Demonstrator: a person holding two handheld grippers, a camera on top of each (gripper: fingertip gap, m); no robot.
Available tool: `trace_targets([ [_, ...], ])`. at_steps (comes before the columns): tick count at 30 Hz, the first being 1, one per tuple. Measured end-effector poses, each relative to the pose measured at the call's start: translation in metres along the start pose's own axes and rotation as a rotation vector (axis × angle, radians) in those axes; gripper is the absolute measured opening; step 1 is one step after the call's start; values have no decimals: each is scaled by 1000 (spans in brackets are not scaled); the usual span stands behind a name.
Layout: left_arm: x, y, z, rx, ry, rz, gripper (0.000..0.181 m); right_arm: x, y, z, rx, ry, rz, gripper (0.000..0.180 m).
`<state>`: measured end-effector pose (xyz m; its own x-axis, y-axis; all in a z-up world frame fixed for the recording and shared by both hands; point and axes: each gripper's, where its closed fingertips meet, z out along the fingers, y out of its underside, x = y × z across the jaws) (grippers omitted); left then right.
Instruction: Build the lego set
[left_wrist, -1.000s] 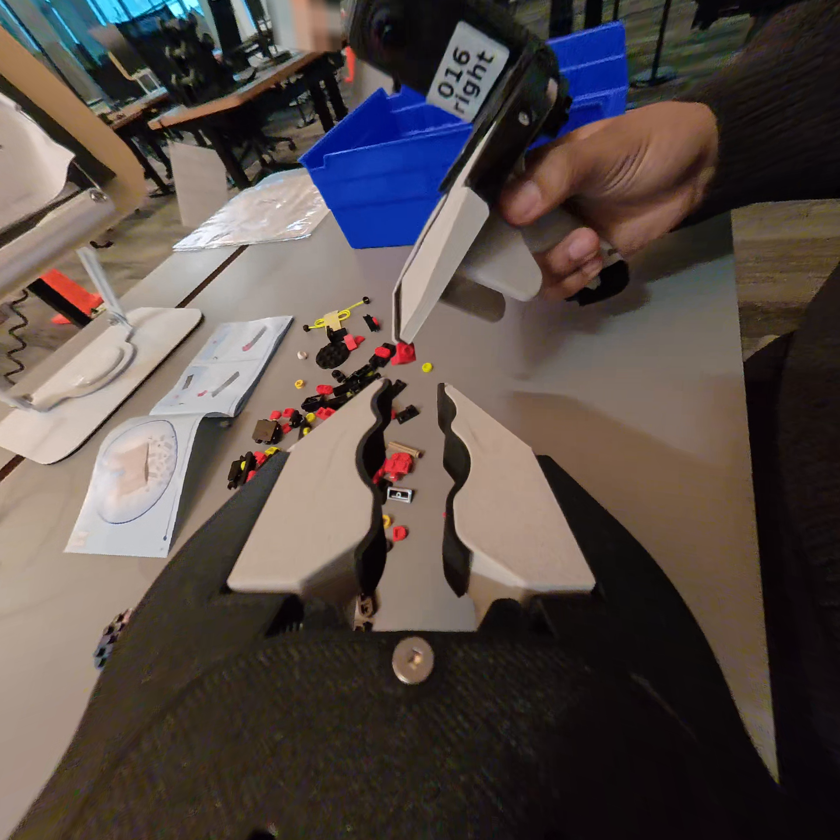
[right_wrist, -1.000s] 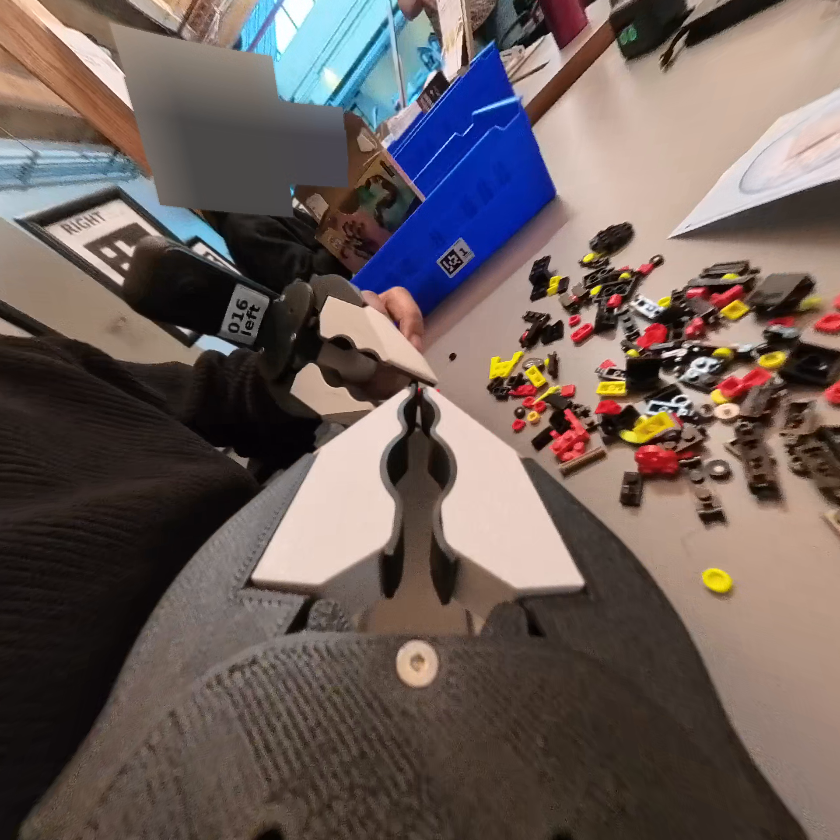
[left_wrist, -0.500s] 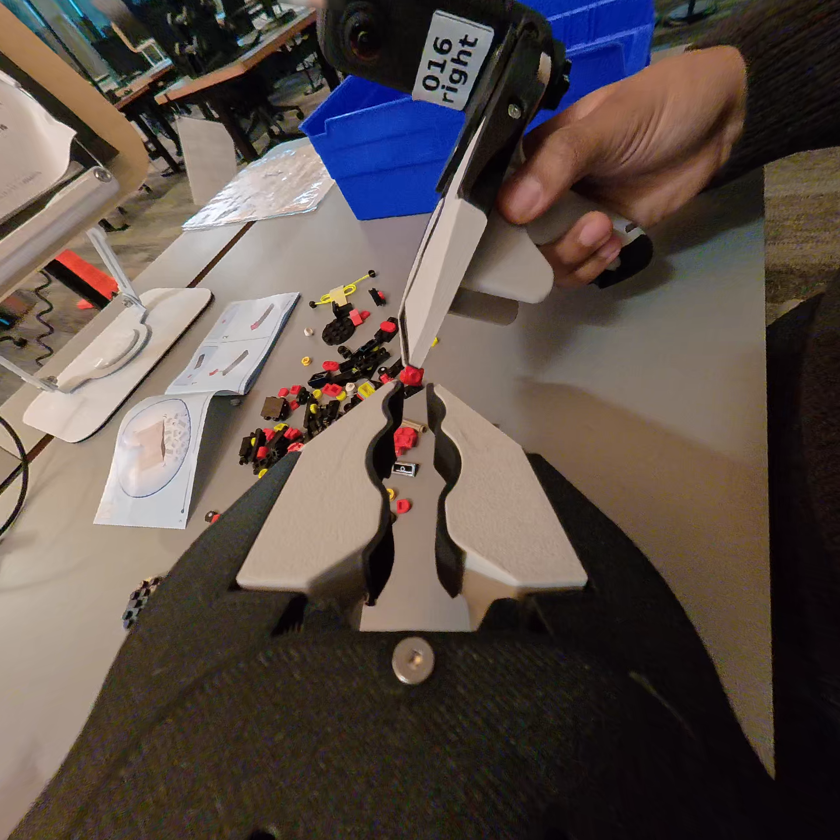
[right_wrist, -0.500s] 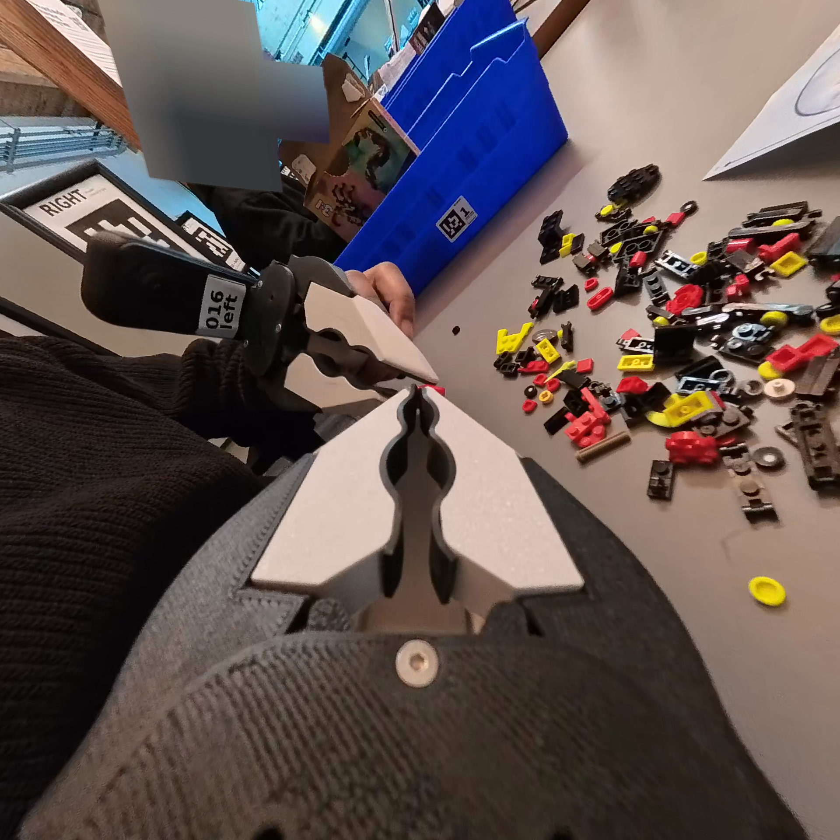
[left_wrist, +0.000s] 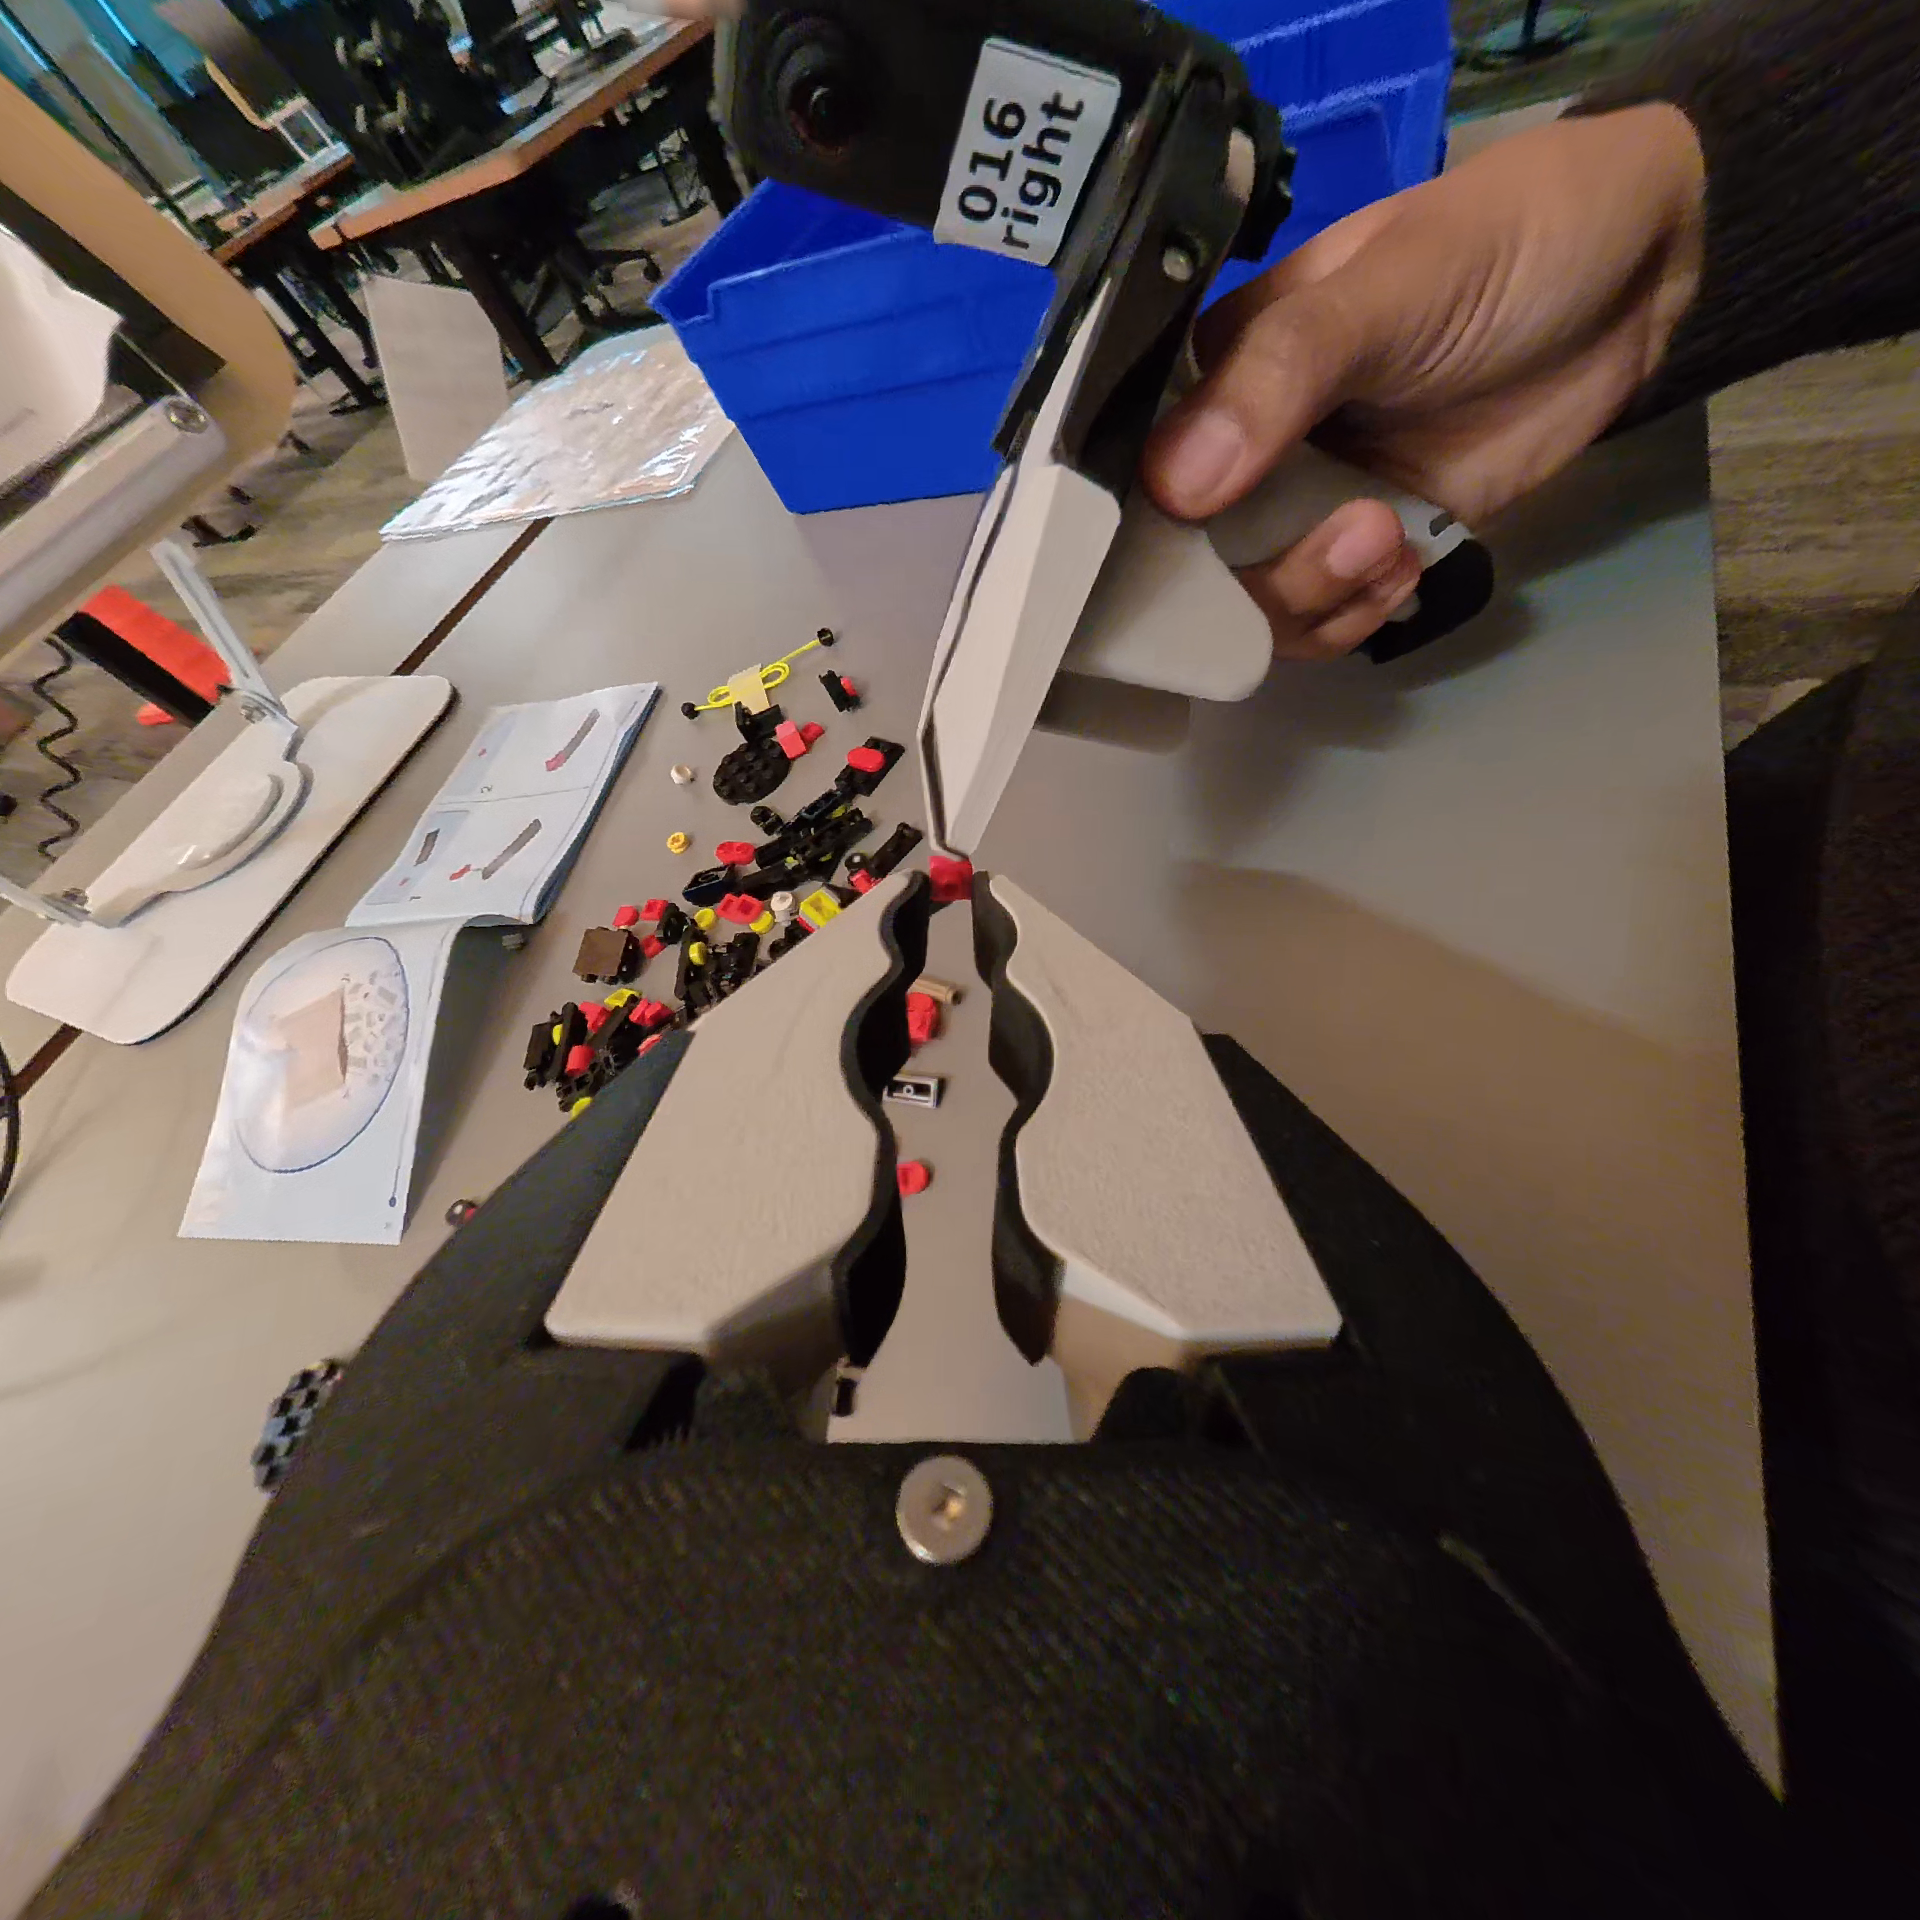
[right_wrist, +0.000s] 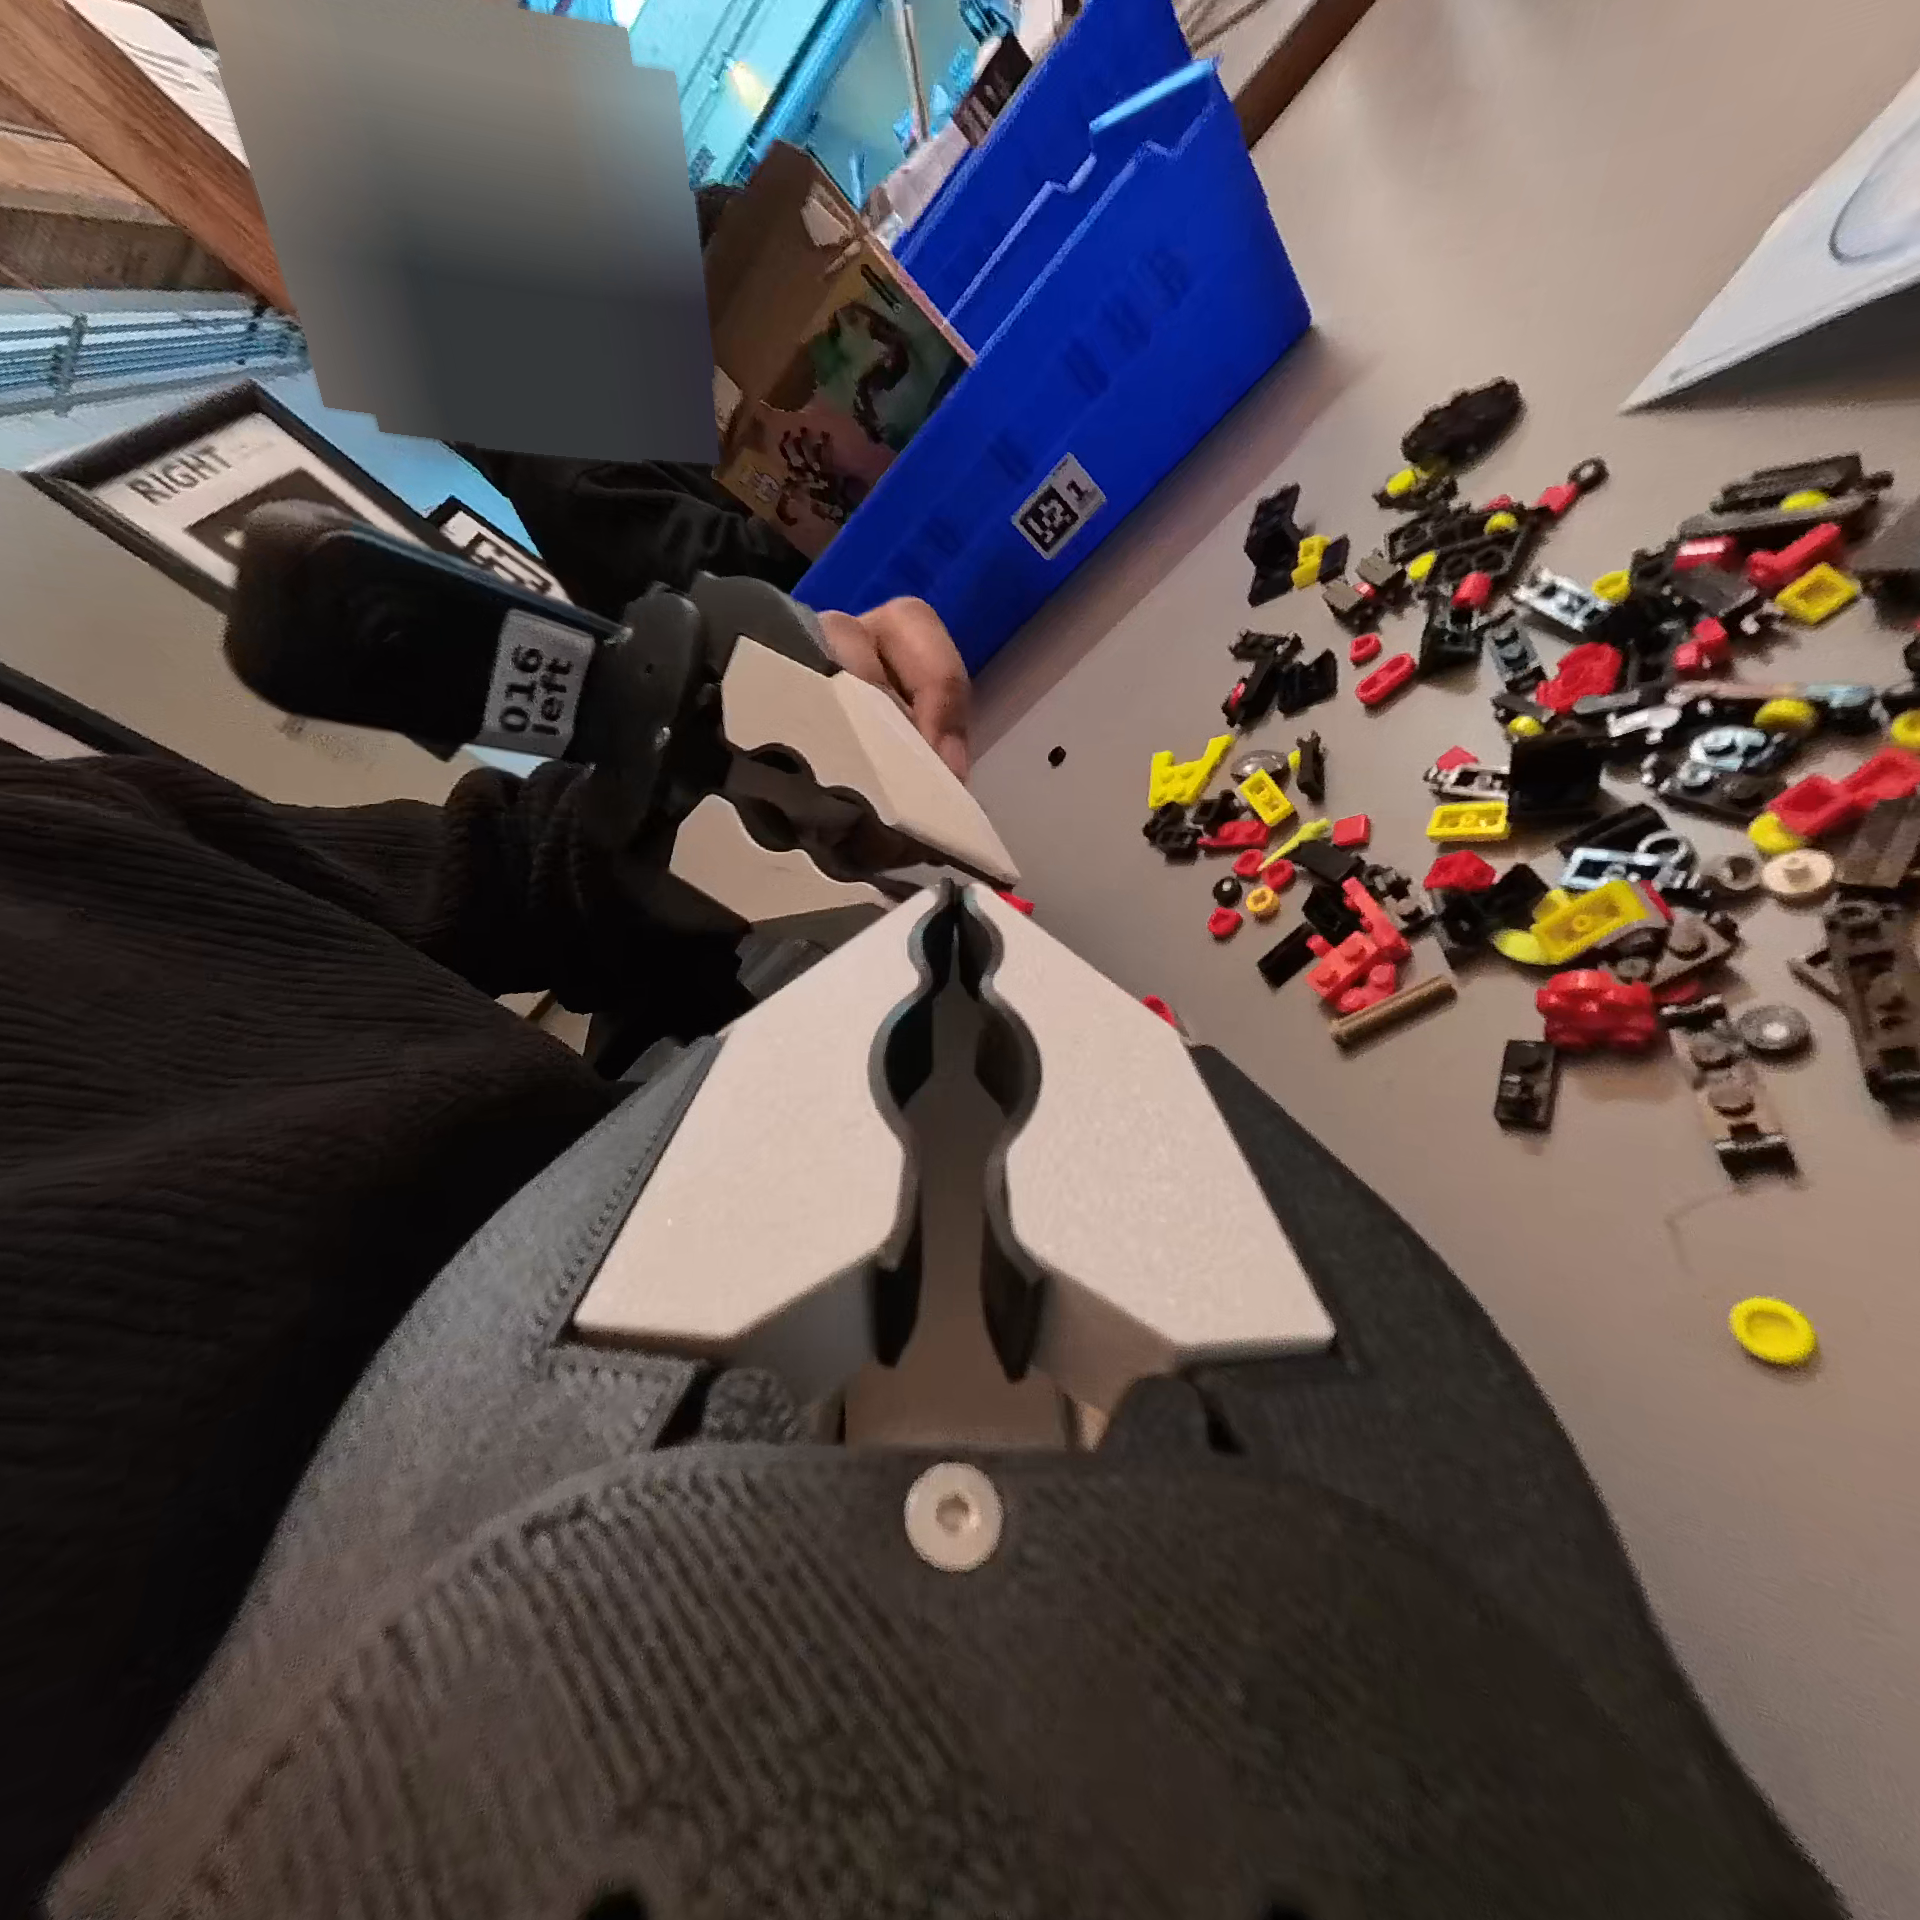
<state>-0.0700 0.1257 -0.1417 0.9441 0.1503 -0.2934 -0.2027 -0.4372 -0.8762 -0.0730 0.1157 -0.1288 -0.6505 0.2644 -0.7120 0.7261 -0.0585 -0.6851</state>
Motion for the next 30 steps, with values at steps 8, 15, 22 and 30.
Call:
trace_targets([
  [8,1,-13,-11,119,163,-253,5,-2,-5,-13,-39,32,-300,15],
  [15,10,-24,-19,190,401,-552,6,-22,6,-5,-82,-29,-455,12],
  [22,15,-28,-22,203,461,-590,6,-26,8,-4,-85,-27,-507,8],
  [30,21,-21,-18,153,467,-572,9,-23,15,-4,-148,-7,-521,6],
])
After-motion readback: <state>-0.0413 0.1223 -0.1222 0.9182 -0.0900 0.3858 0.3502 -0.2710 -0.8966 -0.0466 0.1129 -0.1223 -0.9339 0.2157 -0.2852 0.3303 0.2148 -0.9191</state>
